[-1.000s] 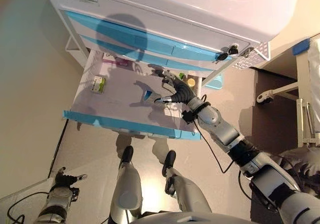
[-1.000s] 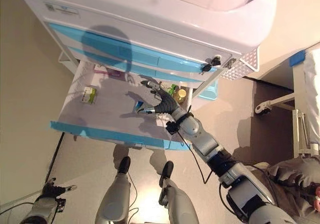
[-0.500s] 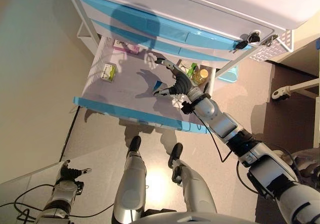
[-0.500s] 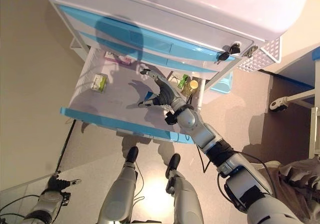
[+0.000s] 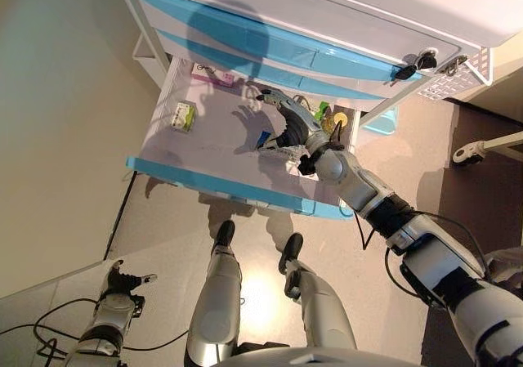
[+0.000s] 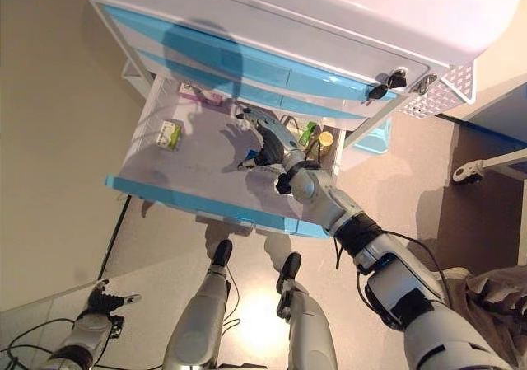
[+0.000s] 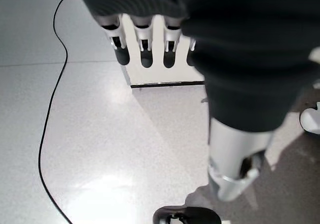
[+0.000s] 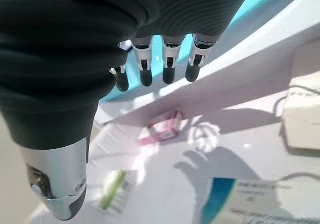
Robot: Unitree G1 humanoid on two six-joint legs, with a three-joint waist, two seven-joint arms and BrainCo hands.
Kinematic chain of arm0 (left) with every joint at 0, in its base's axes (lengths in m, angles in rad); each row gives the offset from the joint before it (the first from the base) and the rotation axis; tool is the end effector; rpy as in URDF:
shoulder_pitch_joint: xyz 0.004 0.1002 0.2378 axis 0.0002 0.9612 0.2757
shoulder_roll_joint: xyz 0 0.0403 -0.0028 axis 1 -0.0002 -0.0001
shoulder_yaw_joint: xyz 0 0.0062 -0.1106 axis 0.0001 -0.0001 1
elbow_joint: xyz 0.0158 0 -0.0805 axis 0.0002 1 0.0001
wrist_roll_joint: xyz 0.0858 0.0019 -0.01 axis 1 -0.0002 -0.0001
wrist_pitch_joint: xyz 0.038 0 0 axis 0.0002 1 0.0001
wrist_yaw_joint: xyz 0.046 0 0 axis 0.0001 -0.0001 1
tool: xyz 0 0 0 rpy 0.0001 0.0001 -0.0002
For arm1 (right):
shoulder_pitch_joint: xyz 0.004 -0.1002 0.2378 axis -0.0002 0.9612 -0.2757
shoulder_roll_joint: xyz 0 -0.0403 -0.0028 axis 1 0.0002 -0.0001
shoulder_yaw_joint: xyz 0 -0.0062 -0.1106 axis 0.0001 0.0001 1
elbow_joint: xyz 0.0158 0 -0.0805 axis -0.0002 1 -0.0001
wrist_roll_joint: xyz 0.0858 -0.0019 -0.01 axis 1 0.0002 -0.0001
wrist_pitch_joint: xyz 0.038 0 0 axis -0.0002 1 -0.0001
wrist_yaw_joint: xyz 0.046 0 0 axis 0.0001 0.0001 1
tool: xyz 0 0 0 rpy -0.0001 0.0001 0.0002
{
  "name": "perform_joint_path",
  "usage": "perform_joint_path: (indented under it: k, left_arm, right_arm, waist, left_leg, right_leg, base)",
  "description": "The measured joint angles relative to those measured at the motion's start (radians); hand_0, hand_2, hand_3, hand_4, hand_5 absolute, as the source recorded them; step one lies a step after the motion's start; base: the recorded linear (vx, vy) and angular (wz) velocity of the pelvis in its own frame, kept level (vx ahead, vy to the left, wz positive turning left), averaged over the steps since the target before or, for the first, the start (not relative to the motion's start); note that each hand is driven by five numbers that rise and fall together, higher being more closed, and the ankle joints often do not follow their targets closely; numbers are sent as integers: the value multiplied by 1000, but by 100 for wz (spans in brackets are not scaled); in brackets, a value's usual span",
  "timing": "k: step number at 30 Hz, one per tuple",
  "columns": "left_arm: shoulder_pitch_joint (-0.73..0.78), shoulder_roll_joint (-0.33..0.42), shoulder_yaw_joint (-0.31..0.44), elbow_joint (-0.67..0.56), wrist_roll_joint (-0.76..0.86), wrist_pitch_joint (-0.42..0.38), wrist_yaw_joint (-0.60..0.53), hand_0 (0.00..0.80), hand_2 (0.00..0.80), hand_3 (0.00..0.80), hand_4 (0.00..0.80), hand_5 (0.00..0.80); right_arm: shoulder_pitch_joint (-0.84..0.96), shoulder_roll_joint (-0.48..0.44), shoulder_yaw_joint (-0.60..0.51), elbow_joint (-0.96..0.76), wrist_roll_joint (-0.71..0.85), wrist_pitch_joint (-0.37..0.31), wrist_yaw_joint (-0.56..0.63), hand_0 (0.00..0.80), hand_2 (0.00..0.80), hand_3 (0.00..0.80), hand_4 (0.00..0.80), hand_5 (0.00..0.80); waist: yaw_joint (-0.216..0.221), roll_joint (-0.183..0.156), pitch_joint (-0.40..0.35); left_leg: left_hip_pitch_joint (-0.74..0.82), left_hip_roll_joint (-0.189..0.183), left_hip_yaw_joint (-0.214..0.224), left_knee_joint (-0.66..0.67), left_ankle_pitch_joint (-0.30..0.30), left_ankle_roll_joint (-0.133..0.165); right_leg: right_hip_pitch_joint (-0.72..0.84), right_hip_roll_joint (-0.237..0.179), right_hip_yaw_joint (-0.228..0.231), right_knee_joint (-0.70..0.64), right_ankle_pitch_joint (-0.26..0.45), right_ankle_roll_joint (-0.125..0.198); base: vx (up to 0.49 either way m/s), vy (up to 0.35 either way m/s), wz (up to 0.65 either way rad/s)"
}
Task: Open the drawer and pick up the medicine
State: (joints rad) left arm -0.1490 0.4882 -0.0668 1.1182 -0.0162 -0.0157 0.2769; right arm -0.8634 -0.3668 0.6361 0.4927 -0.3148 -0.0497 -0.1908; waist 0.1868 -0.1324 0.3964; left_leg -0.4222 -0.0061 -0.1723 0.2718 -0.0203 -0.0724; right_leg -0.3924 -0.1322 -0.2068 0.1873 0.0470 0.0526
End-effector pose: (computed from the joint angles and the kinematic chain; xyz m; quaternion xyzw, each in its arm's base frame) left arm 0.1373 0.3016 -0.0555 0.2787 0.4147 0.2191 0.8381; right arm 0.3161 -0.1011 0.1394 -0.4667 -0.2313 0.1472 0.8409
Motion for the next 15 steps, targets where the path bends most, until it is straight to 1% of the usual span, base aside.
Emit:
perform_joint_path:
  k: [3, 5, 9, 11, 15]
  left_arm:
    - [-4, -6, -21, 1, 0, 0, 0, 0, 0, 0, 0, 0]
    - [-4, -6, -21, 4, 0, 0, 1, 0, 0, 0, 0, 0]
    - [-6, -8, -26, 2, -4, -1, 1, 0, 0, 0, 0, 0]
    - [-12, -10, -35, 1, -8, -3, 1, 0, 0, 0, 0, 0]
    - [-13, -10, -39, 12, -8, -8, 1, 0, 0, 0, 0, 0]
  right_arm:
    - [-10, 2, 6, 31, -29, 12, -3, 0, 0, 0, 0, 0]
    - [-17, 3, 16, 58, -37, 14, -6, 0, 0, 0, 0, 0]
    - [-53, 6, 48, 112, -58, 24, -9, 0, 0, 0, 0, 0]
    - [-67, 9, 48, 144, -73, 30, -9, 0, 0, 0, 0, 0]
    - [-103, 31, 49, 217, -88, 38, -10, 0, 0, 0, 0, 0]
  waist:
    - [1, 21, -9]
    - [4, 28, -12]
    - [8, 29, -13]
    - [21, 29, -13]
    - [23, 29, -14]
  left_leg:
    - [-10, -2, -6, 1, 1, 1]
    - [-11, -2, -7, 1, 2, 0]
    - [-12, -2, -6, 1, 2, 0]
    - [-12, -2, -6, 1, 2, 0]
    - [-12, -6, -7, 1, 5, 2]
  right_leg:
    - [-6, -1, -5, 0, 1, -1]
    - [-9, -1, -5, 2, 2, -3]
    - [-10, -2, -5, 3, 2, -3]
    - [-10, -2, -5, 3, 2, -3]
    - [-10, -6, -6, 4, 3, -2]
  base:
    - [-1, -1, 5]
    - [0, 0, 0]
    - [0, 0, 0]
    - [0, 0, 0]
    - [0, 1, 1]
